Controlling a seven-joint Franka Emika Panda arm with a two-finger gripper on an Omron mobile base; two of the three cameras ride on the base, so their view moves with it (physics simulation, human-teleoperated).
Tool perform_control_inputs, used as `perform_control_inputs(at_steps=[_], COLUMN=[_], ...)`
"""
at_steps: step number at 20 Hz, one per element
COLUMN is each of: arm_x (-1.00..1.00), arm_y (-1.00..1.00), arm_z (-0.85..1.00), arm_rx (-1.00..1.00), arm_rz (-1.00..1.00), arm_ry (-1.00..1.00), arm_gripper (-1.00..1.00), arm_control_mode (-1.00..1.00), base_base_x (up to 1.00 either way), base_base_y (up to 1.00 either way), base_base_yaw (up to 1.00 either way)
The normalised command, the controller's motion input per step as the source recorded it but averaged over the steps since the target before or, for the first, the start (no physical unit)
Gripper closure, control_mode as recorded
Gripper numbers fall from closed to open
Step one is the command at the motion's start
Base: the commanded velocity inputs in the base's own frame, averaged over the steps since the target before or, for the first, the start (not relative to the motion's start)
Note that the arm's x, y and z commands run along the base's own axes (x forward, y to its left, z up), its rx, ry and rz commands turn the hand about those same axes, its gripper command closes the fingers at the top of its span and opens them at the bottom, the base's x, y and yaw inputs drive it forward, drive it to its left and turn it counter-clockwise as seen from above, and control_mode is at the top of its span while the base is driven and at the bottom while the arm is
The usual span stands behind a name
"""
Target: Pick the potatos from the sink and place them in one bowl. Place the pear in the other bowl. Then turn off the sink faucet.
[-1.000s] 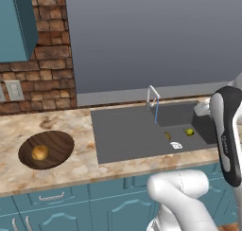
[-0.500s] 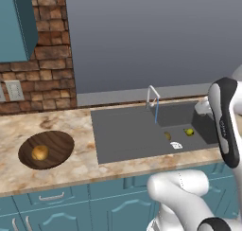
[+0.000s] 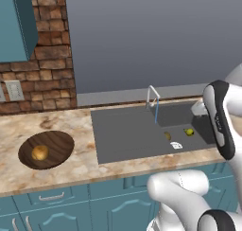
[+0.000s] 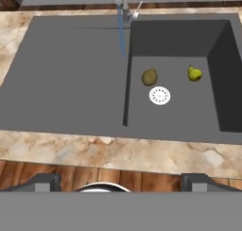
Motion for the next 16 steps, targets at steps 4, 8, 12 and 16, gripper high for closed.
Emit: perform_control_inputs(at_steps=[4, 8, 12, 16], arm_x=[0.11, 0.02, 0.04, 0.13], arm_y=[-0.16, -0.27, -0.17, -0.02], arm_z=[-0.16, -0.18, -0.15, -0.01], arm_rx=[0.00, 0.00, 0.01, 0.06], arm_rz=[-0.02, -0.04, -0.05, -0.07], arm_ry=[0.00, 0.00, 0.00, 0.00], arm_gripper=[-1.00, -1.00, -1.00, -1.00], arm_control_mode=[-1.00, -1.00, -1.00, -1.00], base_base_x=[0.00, 0.00, 0.00, 0.00], base_base_y=[0.00, 0.00, 0.00, 0.00], base_base_yaw=[0.00, 0.00, 0.00, 0.00])
